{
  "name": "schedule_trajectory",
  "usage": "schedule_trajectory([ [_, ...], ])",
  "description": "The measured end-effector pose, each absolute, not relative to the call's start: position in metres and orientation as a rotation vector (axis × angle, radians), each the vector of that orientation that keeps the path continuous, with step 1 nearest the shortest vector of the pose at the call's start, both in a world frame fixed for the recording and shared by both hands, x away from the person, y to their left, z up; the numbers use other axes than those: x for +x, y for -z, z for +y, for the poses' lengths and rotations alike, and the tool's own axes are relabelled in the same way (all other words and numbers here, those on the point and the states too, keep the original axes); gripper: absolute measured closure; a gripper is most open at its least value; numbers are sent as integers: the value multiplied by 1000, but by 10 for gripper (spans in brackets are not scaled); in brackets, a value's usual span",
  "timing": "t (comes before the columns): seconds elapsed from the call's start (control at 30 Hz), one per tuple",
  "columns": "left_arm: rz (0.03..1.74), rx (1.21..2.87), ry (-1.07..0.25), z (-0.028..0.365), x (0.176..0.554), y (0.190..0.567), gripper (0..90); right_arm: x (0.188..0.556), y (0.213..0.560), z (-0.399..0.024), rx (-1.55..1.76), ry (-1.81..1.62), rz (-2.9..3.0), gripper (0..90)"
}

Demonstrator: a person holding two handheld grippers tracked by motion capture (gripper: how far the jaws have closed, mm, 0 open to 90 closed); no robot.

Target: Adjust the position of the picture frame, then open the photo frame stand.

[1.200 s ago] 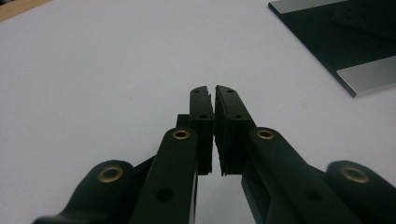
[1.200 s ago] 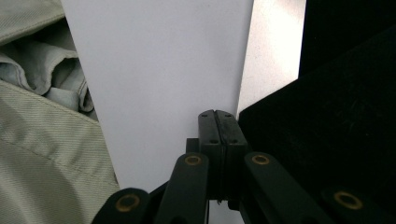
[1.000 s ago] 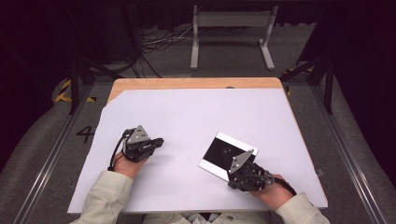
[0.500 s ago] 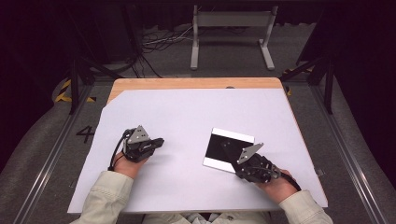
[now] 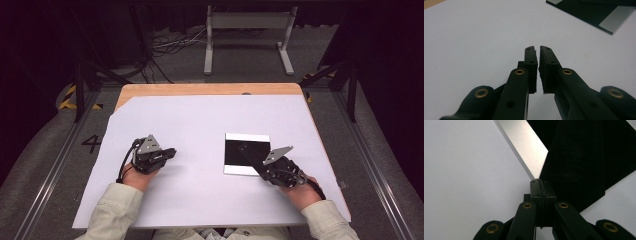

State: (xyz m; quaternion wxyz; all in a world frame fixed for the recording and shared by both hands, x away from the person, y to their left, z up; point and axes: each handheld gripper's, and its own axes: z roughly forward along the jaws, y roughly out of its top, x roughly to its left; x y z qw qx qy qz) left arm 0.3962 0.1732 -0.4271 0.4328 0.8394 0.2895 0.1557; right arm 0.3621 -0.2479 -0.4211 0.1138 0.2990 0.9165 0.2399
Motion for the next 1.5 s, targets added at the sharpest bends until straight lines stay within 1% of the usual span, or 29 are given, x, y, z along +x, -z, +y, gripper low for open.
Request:
schedule_trajectory([
  [0.23,723,2093,-386,173,397,428,836,372,422,-261,946,-722,2594,900],
  [0.5,718,2093,-390,173,397,428,823,372,421,-264,977,-770,2600,900],
  [0.73,723,2084,-361,173,397,429,773,370,410,-269,953,-912,2591,898],
  [0.9,739,2064,-336,173,398,429,715,370,403,-278,965,-1102,2528,775],
  [0.93,739,2064,-336,173,398,429,709,370,403,-278,965,-1102,2528,775],
  [1.0,737,2063,-337,173,398,429,706,369,397,-281,941,-1209,2476,714],
  [1.07,735,2064,-337,173,398,429,703,367,394,-282,917,-1256,2444,690],
  [1.3,732,2064,-341,173,397,429,699,368,389,-289,971,-1307,2361,690],
  [1.5,733,2067,-340,173,398,430,698,373,390,-297,1021,-1331,2343,626],
])
